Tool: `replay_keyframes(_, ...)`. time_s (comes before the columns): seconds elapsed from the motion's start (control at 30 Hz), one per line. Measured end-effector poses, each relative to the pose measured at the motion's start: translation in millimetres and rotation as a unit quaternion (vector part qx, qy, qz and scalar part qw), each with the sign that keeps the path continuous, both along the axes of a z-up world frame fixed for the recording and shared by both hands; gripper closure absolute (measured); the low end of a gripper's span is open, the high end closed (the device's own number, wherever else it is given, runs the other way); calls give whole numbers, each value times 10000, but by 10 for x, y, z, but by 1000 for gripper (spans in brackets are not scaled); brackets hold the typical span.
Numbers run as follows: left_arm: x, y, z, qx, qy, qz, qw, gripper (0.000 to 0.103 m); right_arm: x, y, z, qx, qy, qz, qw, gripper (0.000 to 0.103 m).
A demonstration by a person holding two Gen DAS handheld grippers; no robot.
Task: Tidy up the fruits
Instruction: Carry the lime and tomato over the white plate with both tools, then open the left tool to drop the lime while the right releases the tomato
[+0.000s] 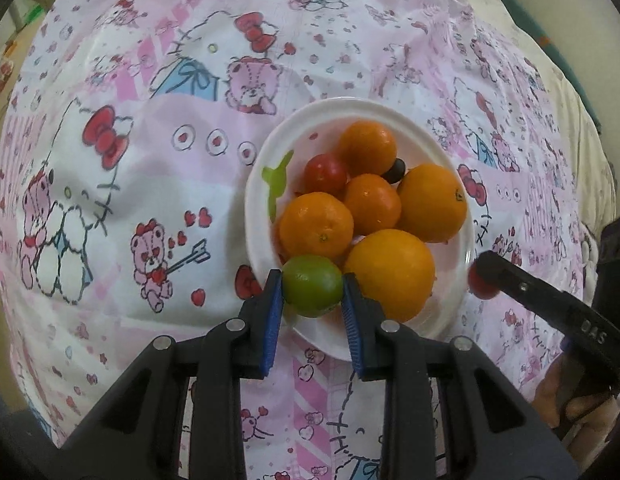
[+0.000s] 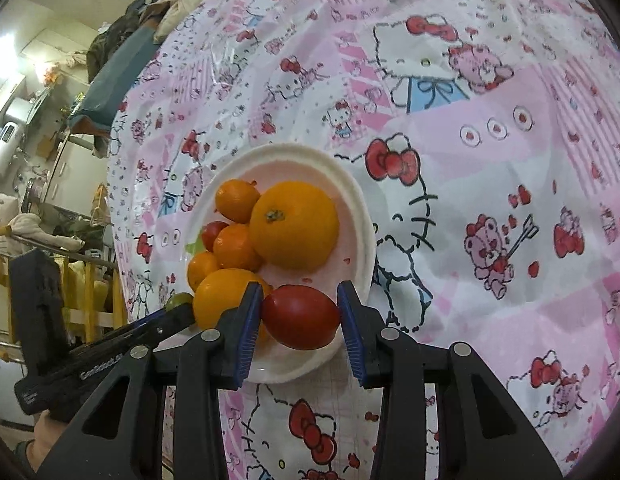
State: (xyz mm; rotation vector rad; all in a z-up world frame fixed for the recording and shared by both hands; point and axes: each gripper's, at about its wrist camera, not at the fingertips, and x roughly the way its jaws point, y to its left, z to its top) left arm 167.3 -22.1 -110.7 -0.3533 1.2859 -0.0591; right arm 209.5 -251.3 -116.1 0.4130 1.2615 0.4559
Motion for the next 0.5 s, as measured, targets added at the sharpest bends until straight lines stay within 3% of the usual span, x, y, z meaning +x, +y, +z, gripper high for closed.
replay_keyframes(0.27, 46, 26, -6, -151, 170, 91, 9997, 77, 28, 56, -89, 31, 113, 7, 9999, 61)
replay_keyframes(0.47, 40, 58, 6, -228, 109, 96, 9996, 63, 33, 71, -78, 71, 100, 19, 9999, 60)
replay_keyframes(0.5, 37, 61, 16, -244, 94, 100, 9996, 57, 31, 80, -75, 55, 88, 37, 9999, 60)
